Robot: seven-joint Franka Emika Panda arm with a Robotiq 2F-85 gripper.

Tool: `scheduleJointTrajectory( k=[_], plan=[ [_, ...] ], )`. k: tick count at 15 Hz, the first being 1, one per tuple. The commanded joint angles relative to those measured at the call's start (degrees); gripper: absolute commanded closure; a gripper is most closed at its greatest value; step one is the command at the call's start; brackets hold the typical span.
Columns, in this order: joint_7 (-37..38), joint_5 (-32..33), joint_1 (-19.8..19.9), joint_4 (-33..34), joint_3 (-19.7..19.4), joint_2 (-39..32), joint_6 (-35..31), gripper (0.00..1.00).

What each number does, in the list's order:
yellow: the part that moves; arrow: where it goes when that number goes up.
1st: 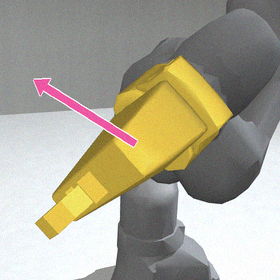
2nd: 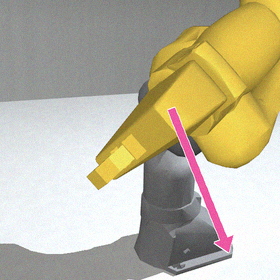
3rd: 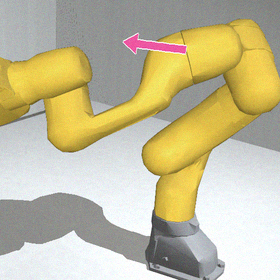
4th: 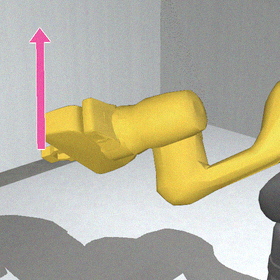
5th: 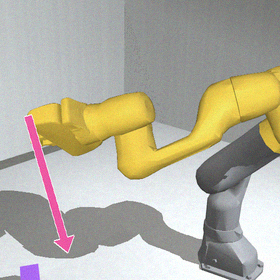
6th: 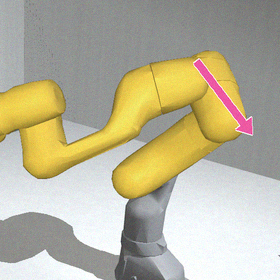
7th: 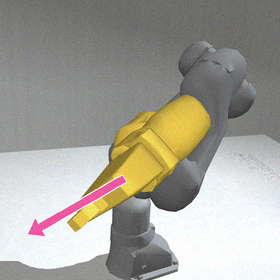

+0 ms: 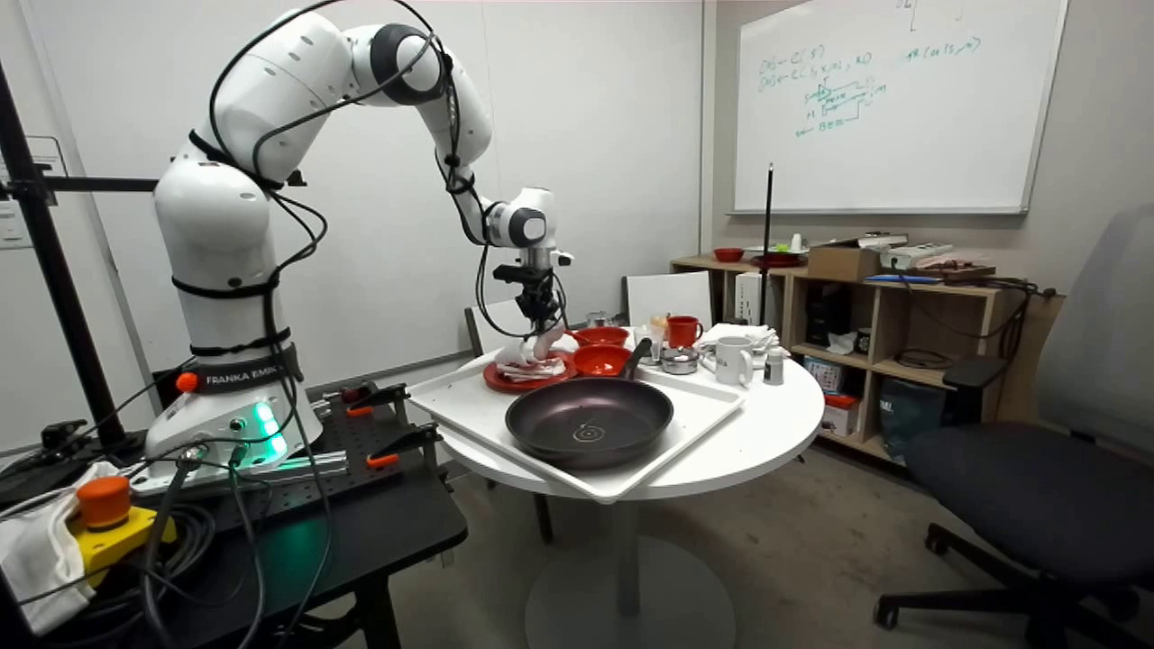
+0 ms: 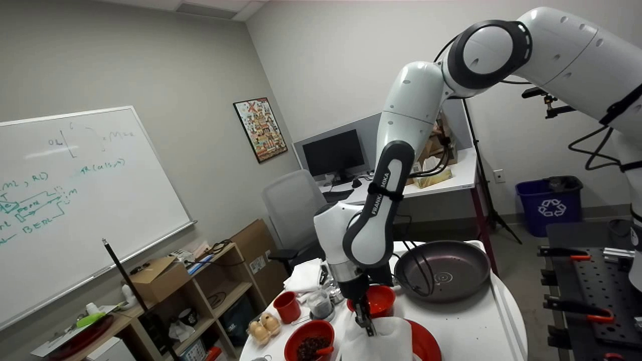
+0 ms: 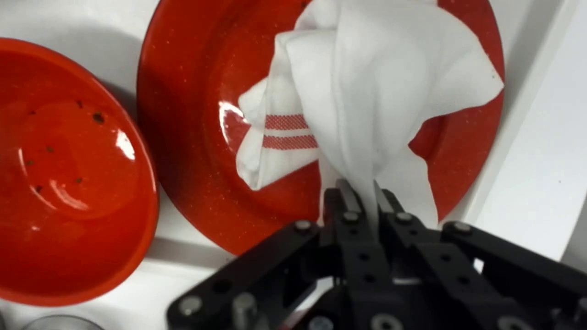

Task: Wipe the red plate with a towel

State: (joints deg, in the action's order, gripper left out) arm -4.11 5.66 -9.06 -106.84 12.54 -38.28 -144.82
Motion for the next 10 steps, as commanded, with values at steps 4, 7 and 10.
scheduleJointTrajectory(
  k=[4, 7, 10],
  plan=[
    [-11.1, 2.5, 2.2, -10.4, -0.9, -3.2, -13.6, 0.93],
    [-11.9, 5.2, 1.2, -14.4, -3.0, -3.6, -19.8, 0.93],
    [-11.1, 8.3, -0.5, -15.9, -5.1, -3.8, -23.5, 0.93]
  ],
)
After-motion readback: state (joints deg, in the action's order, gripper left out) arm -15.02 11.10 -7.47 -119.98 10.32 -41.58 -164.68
